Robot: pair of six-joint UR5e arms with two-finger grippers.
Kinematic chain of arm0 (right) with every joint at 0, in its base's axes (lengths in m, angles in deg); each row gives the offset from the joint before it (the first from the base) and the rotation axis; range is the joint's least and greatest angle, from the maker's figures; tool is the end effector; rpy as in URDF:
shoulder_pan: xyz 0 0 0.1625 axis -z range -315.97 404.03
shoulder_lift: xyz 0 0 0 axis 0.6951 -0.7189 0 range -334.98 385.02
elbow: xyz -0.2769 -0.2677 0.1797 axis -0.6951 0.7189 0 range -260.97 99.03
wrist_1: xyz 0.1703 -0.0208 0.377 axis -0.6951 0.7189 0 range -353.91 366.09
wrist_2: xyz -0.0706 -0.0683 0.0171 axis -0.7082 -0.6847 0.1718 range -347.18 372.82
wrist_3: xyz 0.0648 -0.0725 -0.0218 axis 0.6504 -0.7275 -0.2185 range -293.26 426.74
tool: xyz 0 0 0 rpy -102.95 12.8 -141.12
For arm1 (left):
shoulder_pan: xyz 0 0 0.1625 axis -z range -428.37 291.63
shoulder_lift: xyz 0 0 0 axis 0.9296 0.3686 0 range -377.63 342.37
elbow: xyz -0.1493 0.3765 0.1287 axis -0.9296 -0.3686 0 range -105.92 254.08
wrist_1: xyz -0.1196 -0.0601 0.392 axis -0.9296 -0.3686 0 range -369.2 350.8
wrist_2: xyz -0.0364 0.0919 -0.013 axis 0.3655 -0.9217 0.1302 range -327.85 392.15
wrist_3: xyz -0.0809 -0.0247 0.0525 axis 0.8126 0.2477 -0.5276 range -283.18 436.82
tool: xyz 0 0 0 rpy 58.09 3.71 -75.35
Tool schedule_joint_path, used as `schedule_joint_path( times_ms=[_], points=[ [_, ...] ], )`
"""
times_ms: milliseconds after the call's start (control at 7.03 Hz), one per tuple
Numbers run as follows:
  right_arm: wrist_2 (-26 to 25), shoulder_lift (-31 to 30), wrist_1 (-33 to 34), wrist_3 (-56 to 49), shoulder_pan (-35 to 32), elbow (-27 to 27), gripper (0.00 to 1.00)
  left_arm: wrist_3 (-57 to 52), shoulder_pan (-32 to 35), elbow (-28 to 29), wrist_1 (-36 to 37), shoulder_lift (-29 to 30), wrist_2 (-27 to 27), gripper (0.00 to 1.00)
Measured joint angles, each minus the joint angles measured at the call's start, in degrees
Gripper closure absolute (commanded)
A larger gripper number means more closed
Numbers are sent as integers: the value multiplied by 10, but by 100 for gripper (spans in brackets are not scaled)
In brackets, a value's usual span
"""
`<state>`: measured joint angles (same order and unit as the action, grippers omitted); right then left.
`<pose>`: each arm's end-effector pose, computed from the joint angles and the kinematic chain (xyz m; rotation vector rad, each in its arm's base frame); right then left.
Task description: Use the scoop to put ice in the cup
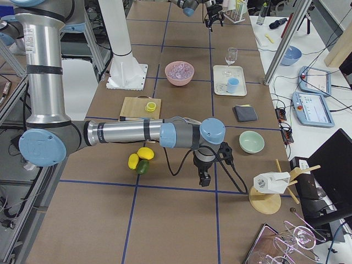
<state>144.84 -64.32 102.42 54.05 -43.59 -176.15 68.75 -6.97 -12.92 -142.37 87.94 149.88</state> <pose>0.0461 -0.4965 0.6224 0.0580 -0.7332 -0.2479 0.2232 -0.5910 0.4537 0.8839 0.6255 0.8133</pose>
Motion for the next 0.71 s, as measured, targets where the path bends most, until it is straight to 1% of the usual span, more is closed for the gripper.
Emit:
schedule_joint_path(
  times_ms=[285,427,711],
  points=[
    [-1,0,0,-1,0,1,0,10,38,7,67,-1,0,0],
    [-2,0,0,-2,0,2,0,11,58,9,88,-3,0,0],
    [-2,-2,0,-3,0,3,0,7,127,13,141,-13,0,0]
  ],
)
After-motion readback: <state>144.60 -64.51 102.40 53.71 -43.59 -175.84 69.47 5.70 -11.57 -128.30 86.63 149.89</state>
